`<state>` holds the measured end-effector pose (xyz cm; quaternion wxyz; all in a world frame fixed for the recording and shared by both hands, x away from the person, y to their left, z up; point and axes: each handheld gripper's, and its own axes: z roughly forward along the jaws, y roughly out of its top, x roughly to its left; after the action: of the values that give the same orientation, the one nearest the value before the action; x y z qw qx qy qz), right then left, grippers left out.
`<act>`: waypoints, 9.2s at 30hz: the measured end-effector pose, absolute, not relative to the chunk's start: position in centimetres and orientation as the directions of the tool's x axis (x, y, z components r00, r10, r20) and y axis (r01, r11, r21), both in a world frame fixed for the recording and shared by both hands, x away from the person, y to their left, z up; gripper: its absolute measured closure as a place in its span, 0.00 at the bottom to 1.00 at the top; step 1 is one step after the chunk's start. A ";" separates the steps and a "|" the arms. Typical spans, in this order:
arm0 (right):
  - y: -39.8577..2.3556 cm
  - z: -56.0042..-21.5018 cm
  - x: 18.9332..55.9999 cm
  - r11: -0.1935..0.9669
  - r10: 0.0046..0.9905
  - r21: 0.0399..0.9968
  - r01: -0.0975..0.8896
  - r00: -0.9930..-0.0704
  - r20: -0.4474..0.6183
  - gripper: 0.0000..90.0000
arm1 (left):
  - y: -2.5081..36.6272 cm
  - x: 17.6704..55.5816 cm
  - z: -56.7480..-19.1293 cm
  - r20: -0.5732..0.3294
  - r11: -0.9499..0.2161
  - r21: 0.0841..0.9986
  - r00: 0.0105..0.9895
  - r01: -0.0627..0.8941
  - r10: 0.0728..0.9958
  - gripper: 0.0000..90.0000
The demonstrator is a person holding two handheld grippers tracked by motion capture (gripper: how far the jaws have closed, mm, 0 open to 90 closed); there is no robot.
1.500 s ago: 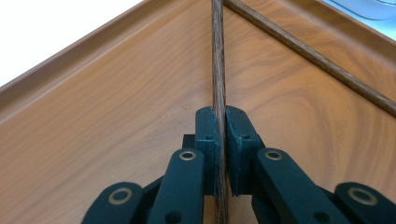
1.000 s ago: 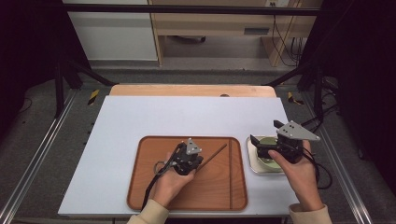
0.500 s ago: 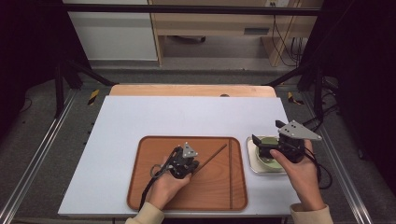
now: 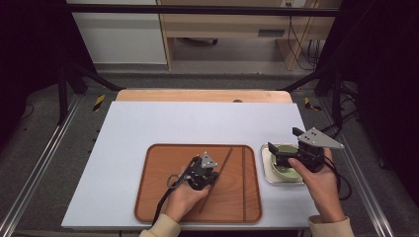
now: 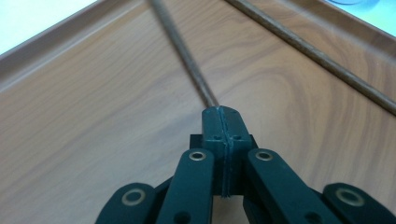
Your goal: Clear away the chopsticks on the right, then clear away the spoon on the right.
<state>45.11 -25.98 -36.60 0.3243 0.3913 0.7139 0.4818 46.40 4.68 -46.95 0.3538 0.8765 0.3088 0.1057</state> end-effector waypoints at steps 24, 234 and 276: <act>-25.5 -37.4 45.0 0.184 0.805 0.963 0.199 -0.592 -0.031 0.06 | 1.3 46.9 -47.0 -0.040 -0.571 0.691 0.813 0.443 0.581 1.00; -33.5 -40.0 42.4 -0.017 0.968 0.930 0.367 -0.227 0.107 0.96 | 15.1 44.1 -43.5 0.075 -0.390 0.868 0.697 0.306 0.713 0.14; -21.2 -35.1 45.9 0.266 0.623 0.880 0.394 -0.767 0.155 0.99 | 16.7 44.3 -43.2 0.084 -0.378 0.871 0.664 0.313 0.743 0.14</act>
<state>45.92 -21.25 -35.11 0.1118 0.3229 0.7878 0.5125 44.32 16.68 -43.25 0.4479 0.7945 0.3325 0.2400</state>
